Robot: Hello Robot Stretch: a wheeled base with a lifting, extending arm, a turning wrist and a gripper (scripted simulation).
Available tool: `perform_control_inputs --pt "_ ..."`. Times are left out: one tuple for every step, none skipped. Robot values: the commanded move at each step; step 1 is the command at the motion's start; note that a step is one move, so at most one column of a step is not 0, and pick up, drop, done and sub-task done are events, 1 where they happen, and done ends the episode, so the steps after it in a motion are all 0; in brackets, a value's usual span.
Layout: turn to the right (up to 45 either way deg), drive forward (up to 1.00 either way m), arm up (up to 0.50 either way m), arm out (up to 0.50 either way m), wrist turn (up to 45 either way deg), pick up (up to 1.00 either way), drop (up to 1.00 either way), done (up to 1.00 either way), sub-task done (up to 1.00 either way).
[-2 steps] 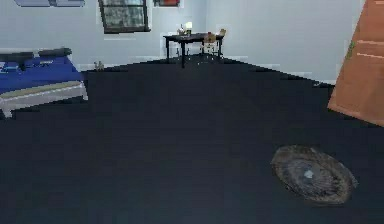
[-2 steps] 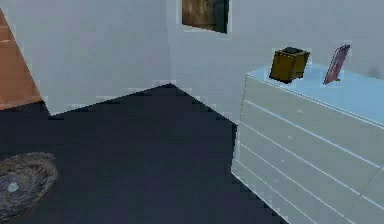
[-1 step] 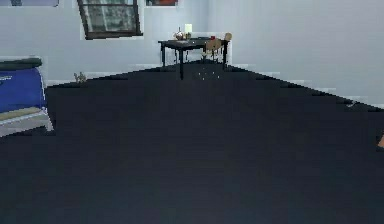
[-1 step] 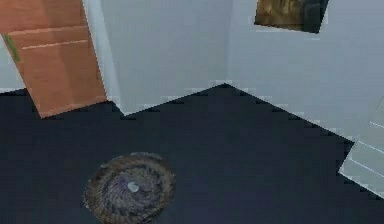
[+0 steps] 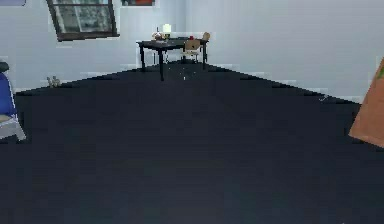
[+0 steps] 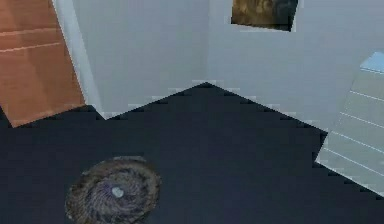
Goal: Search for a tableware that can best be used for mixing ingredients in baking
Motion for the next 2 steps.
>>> perform_control_inputs --pt "0.0 0.35 0.0 0.0 0.0 0.0 0.0 0.0 0.0" --pt "0.0 1.0 0.0 0.0 0.0 0.0 0.0 0.0 0.0"
